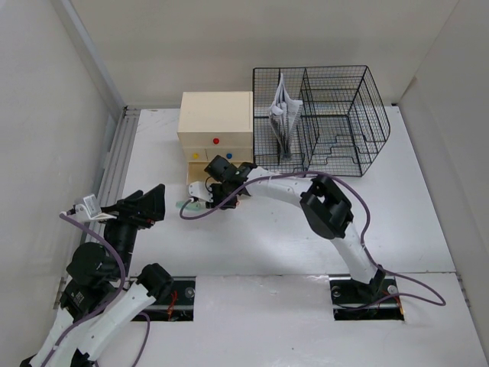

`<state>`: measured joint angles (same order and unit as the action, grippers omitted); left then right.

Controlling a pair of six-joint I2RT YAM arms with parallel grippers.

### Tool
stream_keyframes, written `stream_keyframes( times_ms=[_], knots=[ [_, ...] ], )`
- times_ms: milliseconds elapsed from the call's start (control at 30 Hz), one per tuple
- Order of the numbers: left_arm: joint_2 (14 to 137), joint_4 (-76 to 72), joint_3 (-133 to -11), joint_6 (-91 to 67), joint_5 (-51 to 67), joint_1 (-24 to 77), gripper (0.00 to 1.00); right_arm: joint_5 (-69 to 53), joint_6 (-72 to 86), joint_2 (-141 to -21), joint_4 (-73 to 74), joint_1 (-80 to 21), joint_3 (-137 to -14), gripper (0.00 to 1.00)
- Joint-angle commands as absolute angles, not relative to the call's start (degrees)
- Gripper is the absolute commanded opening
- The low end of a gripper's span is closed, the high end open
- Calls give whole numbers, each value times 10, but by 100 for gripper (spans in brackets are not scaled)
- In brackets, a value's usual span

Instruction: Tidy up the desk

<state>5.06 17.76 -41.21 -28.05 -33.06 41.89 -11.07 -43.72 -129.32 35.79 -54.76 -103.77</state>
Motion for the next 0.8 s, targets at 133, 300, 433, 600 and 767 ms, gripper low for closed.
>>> stream_keyframes(
  times_ms=[133,300,433,600,767],
  knots=[
    [46,159,-411,-270,-330,417,88,-164,-482,-1301,454,-542,-1041,23],
    [46,159,-411,-270,-330,417,88,-197,-489,-1288,492,-542,-1046,9],
    [46,159,-411,-270,-330,417,88,-232,-489,-1249,486,-542,-1052,8],
    [51,159,-411,-270,-330,417,88,-257,-439,-1159,436,-542,-1057,8],
    [51,159,-411,-270,-330,417,88,-184,-373,-1088,322,-542,-1021,8]
  ],
)
